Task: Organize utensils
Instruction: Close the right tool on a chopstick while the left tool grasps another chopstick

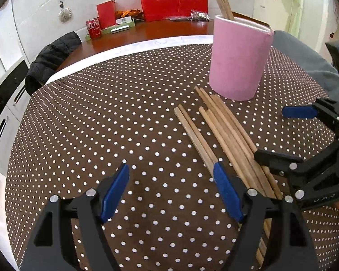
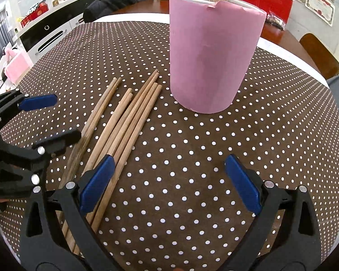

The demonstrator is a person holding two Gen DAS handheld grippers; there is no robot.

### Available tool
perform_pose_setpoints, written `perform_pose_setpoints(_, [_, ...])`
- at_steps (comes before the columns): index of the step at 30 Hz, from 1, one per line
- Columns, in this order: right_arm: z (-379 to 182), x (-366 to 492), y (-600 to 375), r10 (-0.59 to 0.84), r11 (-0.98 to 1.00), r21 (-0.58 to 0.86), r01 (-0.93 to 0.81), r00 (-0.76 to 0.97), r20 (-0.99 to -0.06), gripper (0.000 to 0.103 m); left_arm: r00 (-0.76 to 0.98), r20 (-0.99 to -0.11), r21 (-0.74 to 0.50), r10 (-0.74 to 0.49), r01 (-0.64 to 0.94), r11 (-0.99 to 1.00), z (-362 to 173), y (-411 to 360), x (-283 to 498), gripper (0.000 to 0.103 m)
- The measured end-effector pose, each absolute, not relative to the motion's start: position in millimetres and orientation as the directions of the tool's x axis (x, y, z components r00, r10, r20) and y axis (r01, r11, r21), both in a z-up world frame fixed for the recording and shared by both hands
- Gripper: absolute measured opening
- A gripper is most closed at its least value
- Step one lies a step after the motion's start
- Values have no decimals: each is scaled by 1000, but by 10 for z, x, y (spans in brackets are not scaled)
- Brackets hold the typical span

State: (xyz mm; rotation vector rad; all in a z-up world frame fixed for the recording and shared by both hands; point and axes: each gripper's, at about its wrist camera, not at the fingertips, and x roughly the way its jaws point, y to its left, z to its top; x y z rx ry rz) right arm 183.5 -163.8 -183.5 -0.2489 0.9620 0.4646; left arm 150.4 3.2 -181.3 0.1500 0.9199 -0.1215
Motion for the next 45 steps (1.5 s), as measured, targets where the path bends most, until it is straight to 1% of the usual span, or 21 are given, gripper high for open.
perform_pose_setpoints(8, [-1874,1719,-1627,220,856,-74,-511,492,-842,96,611,-790,82,-42,173,981,-1830,-50,1457,76])
perform_pose_setpoints(11, [-1870,1697,-1631,220,853,-75,-517,485,-846,96,607,-794,88,-39,178,980,-1834,-94,1422,76])
perform_pose_setpoints(14, [-1862,1694,-1640,219,856,-76,-512,492,-843,96,583,-810,60,-68,197,978,-1837,-89,1419,76])
perform_pose_setpoints(17, [-1854,1705,-1654,211,858,-86,-506,500,-840,96,562,-826,83,-46,202,976,-1870,-68,1433,76])
perform_pose_setpoints(23, [-1842,1724,-1660,208,860,-89,-503,503,-839,96,583,-812,94,-31,184,978,-1860,-69,1411,76])
perform_pose_setpoints(24, [-1839,1723,-1660,211,860,-86,-503,503,-839,94,589,-807,98,-32,186,978,-1860,-72,1408,76])
perform_pose_setpoints(25, [-1837,1727,-1658,220,860,-74,-505,498,-839,90,592,-805,94,-38,190,977,-1859,-67,1409,75])
perform_pose_setpoints(26, [-1837,1729,-1638,228,862,-64,-504,496,-838,87,592,-804,87,-45,193,977,-1859,-57,1413,72])
perform_pose_setpoints(27, [-1833,1738,-1641,239,865,-47,-499,494,-836,81,591,-804,67,-70,208,976,-1857,-60,1414,62])
perform_pose_setpoints(28, [-1833,1751,-1644,246,870,-36,-492,496,-833,78,590,-803,55,-90,222,973,-1849,-79,1411,49])
perform_pose_setpoints(29, [-1832,1771,-1654,249,873,-30,-486,499,-830,76,592,-800,55,-95,229,972,-1842,-103,1404,43])
perform_pose_setpoints(30, [-1826,1789,-1657,250,880,-24,-475,506,-825,72,595,-798,56,-97,233,971,-1840,-116,1399,35])
perform_pose_setpoints(31, [-1821,1804,-1656,251,886,-19,-463,514,-820,66,599,-795,58,-99,237,970,-1840,-135,1394,30])
perform_pose_setpoints(32, [-1814,1819,-1651,253,891,-13,-453,522,-814,63,601,-793,59,-99,237,970,-1844,-139,1397,28])
perform_pose_setpoints(34, [-1801,1840,-1632,258,898,-4,-440,533,-806,49,600,-793,43,-107,230,972,-1840,-119,1423,24])
perform_pose_setpoints(35, [-1796,1847,-1614,260,899,-3,-438,538,-802,45,598,-794,36,-109,224,974,-1837,-96,1443,21])
perform_pose_setpoints(36, [-1795,1852,-1589,262,897,-5,-442,541,-799,38,598,-794,32,-107,218,975,-1835,-73,1459,16])
perform_pose_setpoints(37, [-1791,1852,-1552,269,891,-8,-454,541,-797,31,598,-795,30,-106,213,977,-1832,-50,1478,14])
perform_pose_setpoints(39, [-1793,1814,-1486,275,878,-18,-478,536,-798,23,592,-798,18,-114,212,977,-1825,-10,1503,14])
perform_pose_setpoints(44, [-1802,1812,-1382,285,868,-15,-496,522,-804,23,593,-799,53,-93,224,973,-1826,-48,1513,14])
perform_pose_setpoints(45, [-1811,1793,-1342,280,866,-27,-499,529,-801,20,598,-796,62,-90,228,972,-1828,-60,1508,14])
